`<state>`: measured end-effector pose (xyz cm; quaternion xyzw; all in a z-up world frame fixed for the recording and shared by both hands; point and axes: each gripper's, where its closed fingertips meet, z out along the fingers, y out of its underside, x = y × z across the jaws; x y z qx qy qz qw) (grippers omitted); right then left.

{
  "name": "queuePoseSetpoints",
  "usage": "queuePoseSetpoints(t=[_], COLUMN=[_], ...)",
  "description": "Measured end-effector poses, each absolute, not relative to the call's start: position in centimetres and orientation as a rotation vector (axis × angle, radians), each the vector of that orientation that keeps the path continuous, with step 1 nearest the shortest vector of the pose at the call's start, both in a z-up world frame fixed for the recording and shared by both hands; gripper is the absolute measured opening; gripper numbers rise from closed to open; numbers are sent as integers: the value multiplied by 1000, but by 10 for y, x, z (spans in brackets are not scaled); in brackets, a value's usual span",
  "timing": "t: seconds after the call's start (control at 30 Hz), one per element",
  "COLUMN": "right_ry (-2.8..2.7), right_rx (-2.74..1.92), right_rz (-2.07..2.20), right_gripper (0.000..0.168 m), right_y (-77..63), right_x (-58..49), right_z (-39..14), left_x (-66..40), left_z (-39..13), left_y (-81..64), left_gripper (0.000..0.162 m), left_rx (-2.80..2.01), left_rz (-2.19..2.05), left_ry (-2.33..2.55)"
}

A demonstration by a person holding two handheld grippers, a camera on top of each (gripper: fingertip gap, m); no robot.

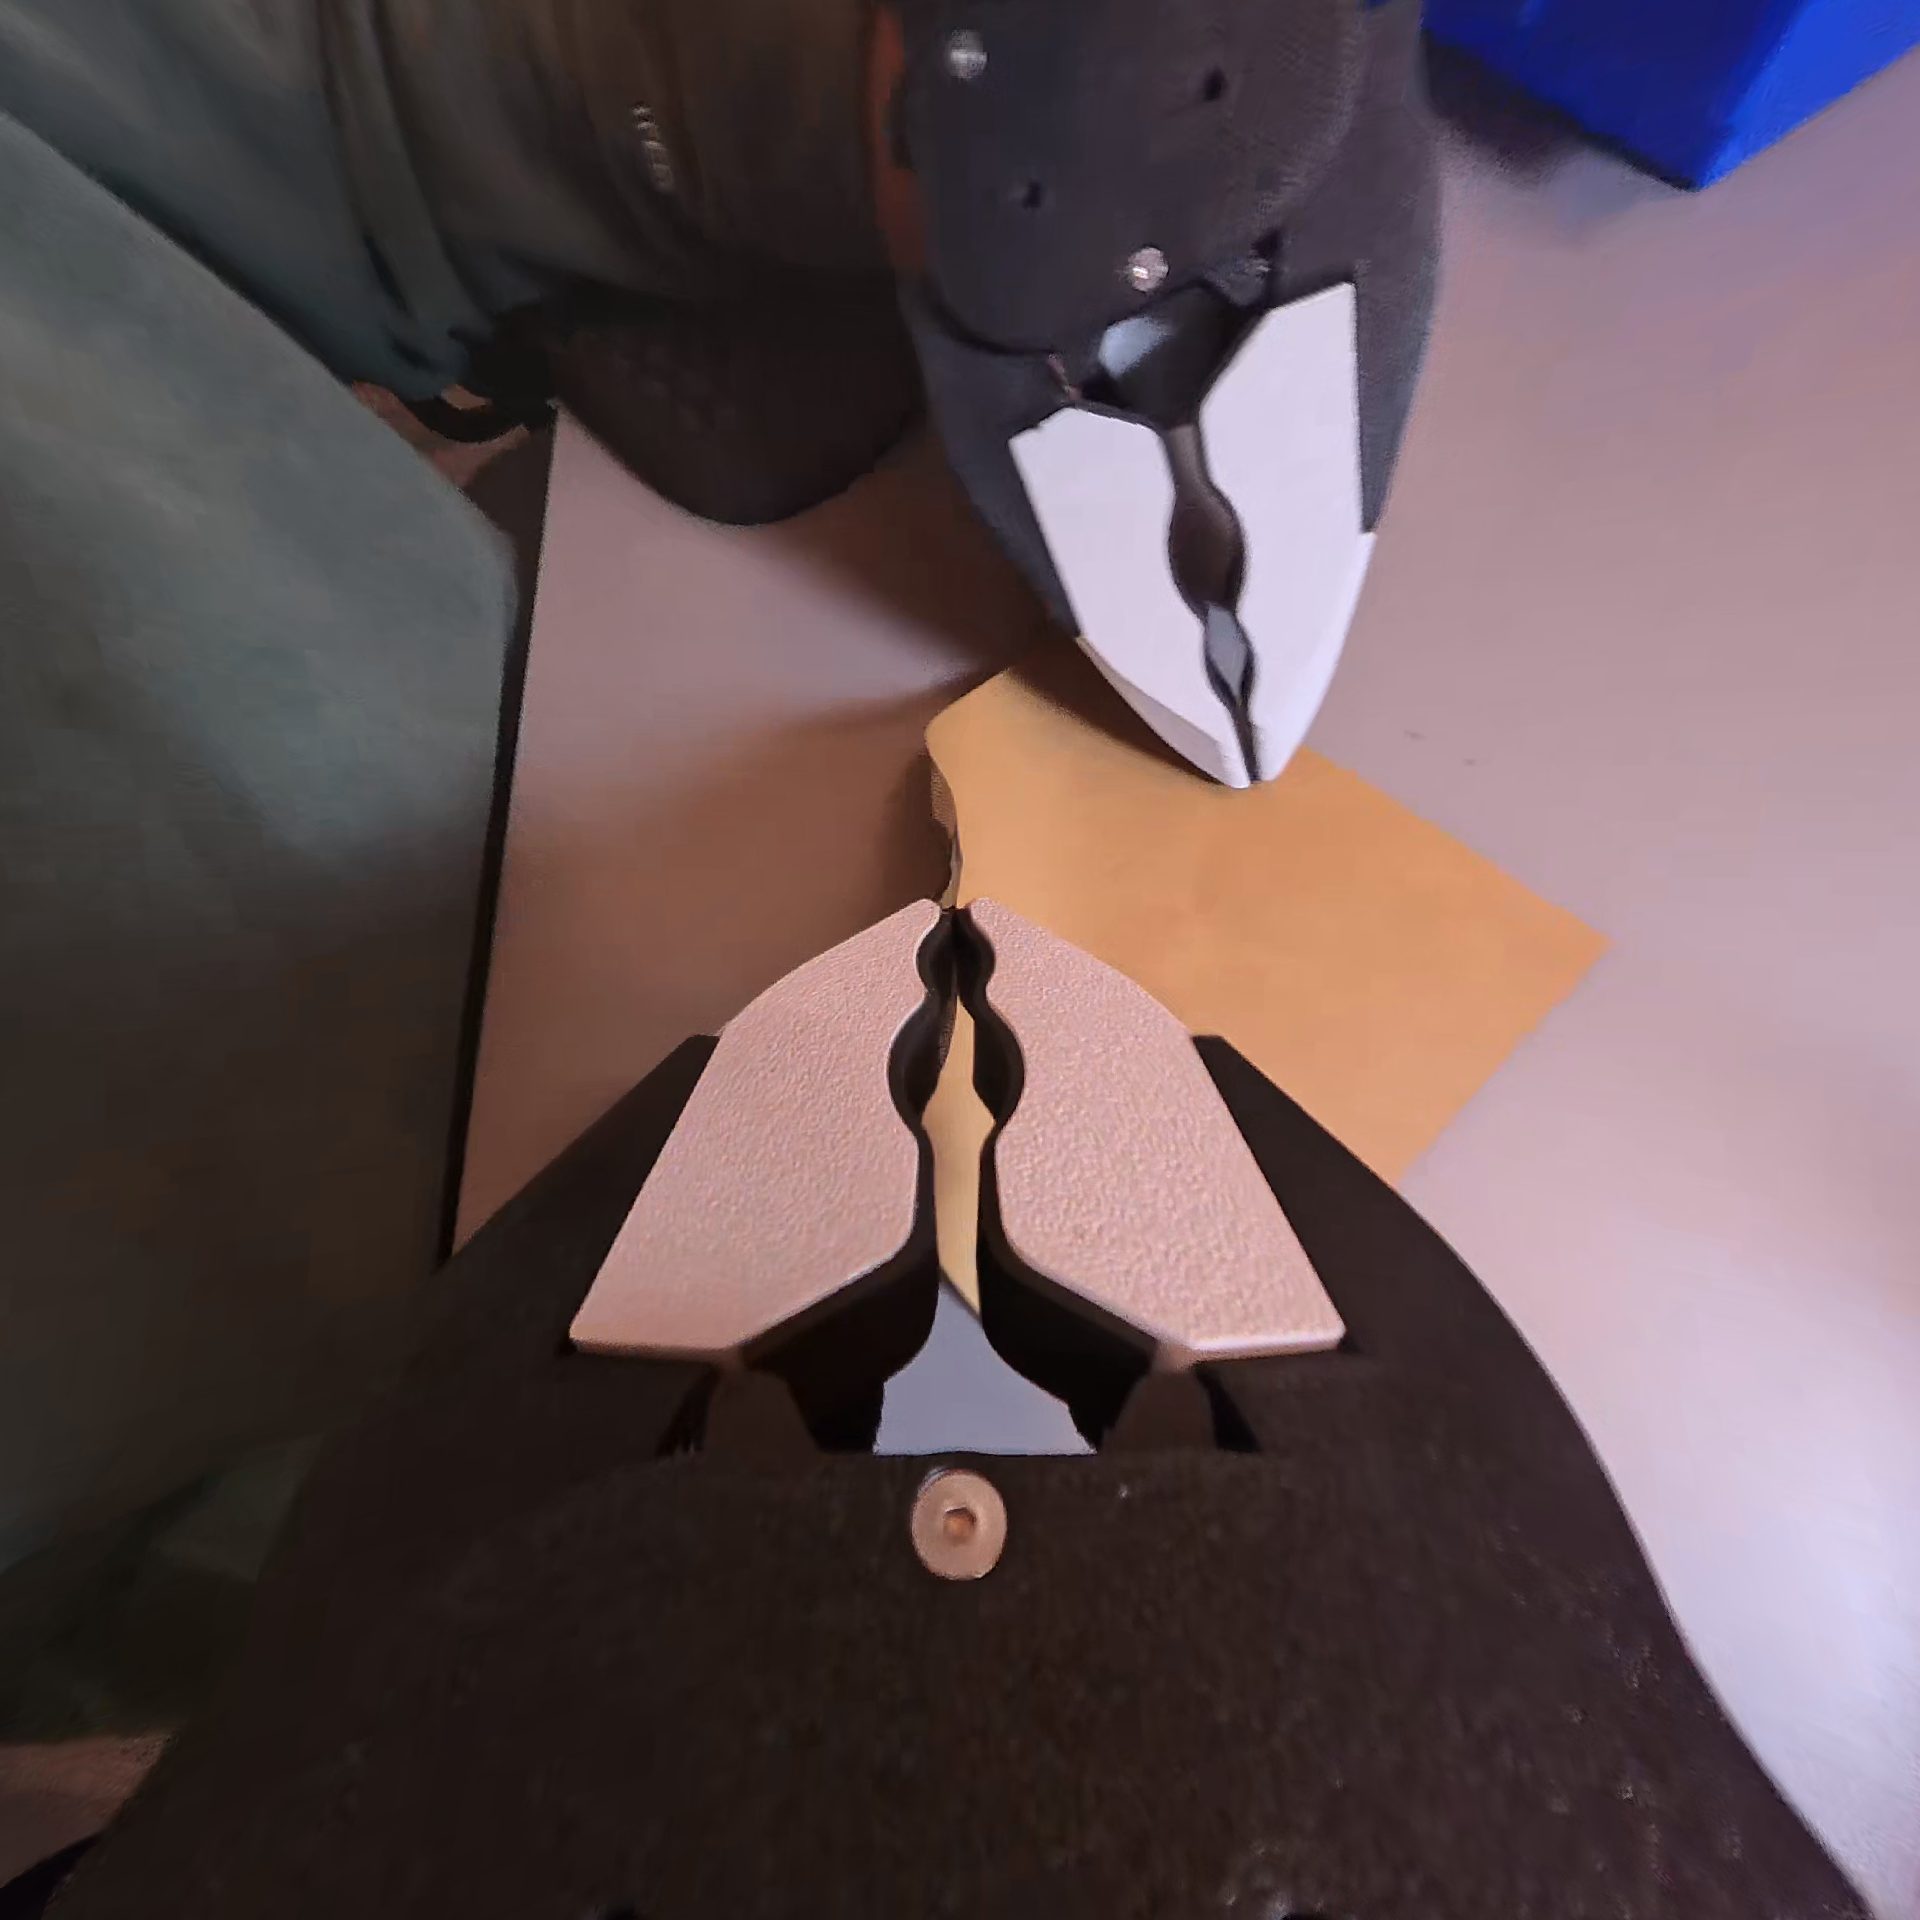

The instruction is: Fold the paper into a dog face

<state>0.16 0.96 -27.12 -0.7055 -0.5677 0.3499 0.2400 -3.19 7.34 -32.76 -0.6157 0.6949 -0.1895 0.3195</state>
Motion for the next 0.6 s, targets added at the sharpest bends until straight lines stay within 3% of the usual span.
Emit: queuePoseSetpoints(t=[0.6], right_ry=[-1512], right_rx=[-2217], right_rz=[728], right_gripper=[0], right_y=[75], right_x=[13], right_z=[-329], left_x=[-28], left_z=[-327], left_y=[42], left_gripper=[0], left_rx=[-1550], left_rz=[-678], left_ry=[1945])
